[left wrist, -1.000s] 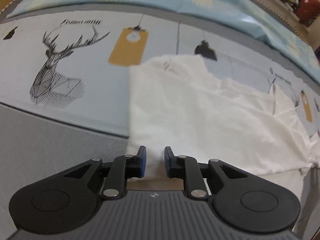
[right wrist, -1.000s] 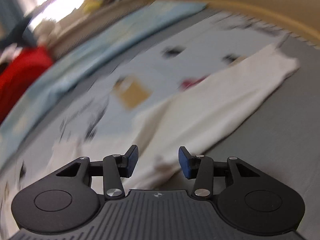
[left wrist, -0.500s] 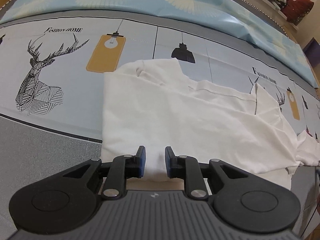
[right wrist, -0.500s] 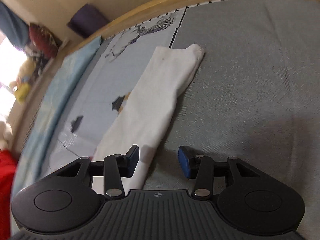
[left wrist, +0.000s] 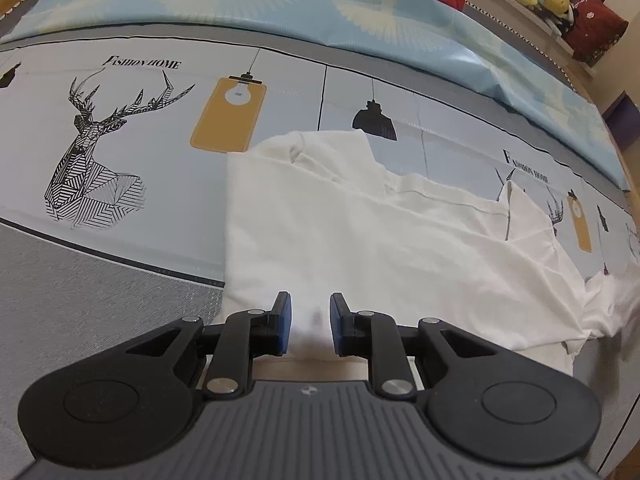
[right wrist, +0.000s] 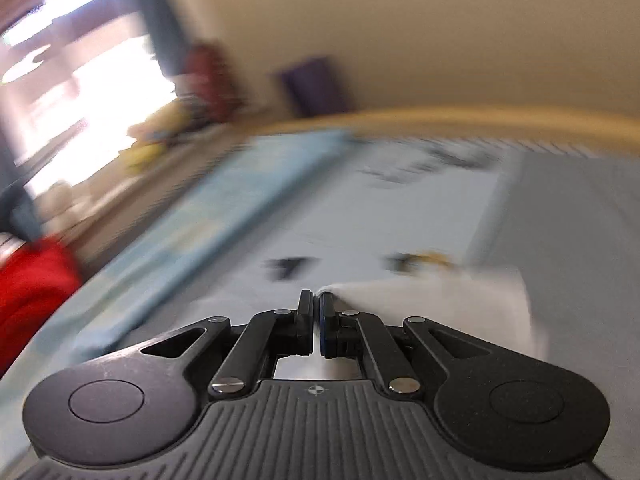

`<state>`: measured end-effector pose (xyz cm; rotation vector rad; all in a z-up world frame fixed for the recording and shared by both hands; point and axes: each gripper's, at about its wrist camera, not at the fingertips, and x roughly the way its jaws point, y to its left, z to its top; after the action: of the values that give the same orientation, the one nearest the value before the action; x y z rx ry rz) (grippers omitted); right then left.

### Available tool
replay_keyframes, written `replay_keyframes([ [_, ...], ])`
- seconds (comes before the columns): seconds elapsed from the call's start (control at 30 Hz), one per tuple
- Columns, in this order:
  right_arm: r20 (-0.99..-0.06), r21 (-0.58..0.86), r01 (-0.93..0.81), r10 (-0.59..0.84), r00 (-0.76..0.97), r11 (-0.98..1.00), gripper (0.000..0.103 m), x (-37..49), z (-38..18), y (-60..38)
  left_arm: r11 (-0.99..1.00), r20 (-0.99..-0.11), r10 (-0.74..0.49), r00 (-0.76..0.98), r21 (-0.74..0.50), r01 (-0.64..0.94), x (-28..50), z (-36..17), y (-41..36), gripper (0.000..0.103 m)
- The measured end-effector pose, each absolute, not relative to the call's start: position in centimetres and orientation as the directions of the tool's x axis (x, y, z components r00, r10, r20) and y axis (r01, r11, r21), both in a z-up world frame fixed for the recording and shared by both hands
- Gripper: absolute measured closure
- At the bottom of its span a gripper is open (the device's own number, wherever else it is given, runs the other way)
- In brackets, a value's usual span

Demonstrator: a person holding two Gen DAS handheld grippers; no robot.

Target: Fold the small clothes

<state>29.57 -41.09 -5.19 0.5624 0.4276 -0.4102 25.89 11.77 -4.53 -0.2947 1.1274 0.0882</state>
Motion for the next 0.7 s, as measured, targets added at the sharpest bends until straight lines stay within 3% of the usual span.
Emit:
replay_keyframes([
  [0.1,-0.413,0.345,0.256,-0.099,0.905,0.903,0.101,29.9,-2.0,-33.4,0.956,-0.897,-0.087,0.433,-0.198,-0.217,25.5,-4.3,12.0,0.08],
  [0.2,-0.374,0.202,-0.121,0.191,0.907,0.972,0.101,29.6,0.0,-24.1,0.951,-0.893,-0.097,0.439,-0.213,-0.223,25.1,-4.1,12.4,0.08],
  [0.27,-0.432,0.045,-0.477,0.448,0.783,0.877,0.101,28.2,-0.2,-17.2,0.949,-0.891,-0.104,0.443,-0.223,-0.224,24.9,-3.9,12.6,0.08],
  [0.37,-0.583,-0.037,-0.722,0.572,0.577,0.691,0.101,25.3,-2.6,-10.5,0.945,-0.887,-0.115,0.447,-0.237,-0.227,24.6,-3.6,13.0,0.08],
  [0.5,-0.713,-0.041,-0.783,0.532,0.458,0.62,0.101,24.4,-5.2,-8.5,0.941,-0.884,-0.124,0.451,-0.249,-0.228,24.5,-3.4,13.4,0.08],
  [0.6,-0.719,-0.014,-0.731,0.501,0.482,0.683,0.101,25.2,-4.2,-9.8,0.936,-0.882,-0.133,0.453,-0.262,-0.236,24.7,-3.4,13.7,0.08],
  [0.7,-0.695,0.099,-0.538,0.445,0.564,0.837,0.095,26.9,-1.4,-13.7,0.926,-0.883,-0.135,0.45,-0.274,-0.26,25.1,-3.7,14.1,0.08],
])
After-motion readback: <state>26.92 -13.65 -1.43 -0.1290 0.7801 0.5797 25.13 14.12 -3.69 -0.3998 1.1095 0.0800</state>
